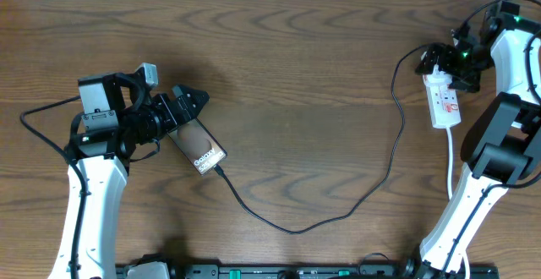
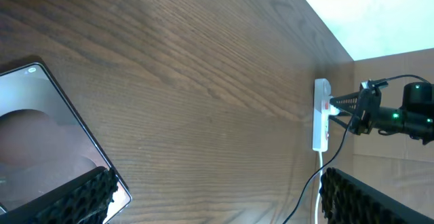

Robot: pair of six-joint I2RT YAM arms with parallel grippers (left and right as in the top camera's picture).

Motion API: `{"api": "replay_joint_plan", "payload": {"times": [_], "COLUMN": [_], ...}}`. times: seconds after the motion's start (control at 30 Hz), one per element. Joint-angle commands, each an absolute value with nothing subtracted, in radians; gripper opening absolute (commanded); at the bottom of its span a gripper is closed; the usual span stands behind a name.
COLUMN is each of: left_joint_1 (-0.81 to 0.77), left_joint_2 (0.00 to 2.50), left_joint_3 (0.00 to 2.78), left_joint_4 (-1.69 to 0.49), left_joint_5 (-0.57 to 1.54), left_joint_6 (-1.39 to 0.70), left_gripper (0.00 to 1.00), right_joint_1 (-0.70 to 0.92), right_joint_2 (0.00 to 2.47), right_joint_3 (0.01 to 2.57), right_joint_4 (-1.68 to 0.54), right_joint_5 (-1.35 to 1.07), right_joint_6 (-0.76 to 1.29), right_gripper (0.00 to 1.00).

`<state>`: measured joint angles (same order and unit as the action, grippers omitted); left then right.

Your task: Plug charger to phone and switch on socket

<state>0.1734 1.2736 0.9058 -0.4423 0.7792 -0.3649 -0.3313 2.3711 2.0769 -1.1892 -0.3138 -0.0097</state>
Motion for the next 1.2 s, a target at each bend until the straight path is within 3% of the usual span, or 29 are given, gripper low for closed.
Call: {"api": "replay_joint_plan", "payload": {"times": [0.0,0.37,0.9,1.17], "left_joint_1": [0.171,0.171,0.171,0.171], "left_joint_2": [1.28,1.28,1.28,1.28], "left_joint_3": [0.934,0.934,0.934,0.934], "left_joint_4": [-0.444,-0.443,-0.443,-0.443], "left_joint_5": [0.773,0.773,0.773,0.768], "left_joint_6": [-0.347,-0.348,-0.348,-0.348], "left_gripper": [0.98,0.98,0.98,0.98], "right_joint_1": [-0.312,-0.353,-0.369,-0.369], "right_joint_2": [2.373,2.373,2.368,2.278], "right_joint_3": [2.148,2.259,2.272,2.278], "right_joint_4": [-1.202,-1.308,-1.49,-1.518], "right_joint_5": [-0.375,-0.337,0.032,0.035], "right_joint_6": [0.003,-0.001,0.052,0.056], "right_gripper": [0.99,0.99,0.99,0.93]}}
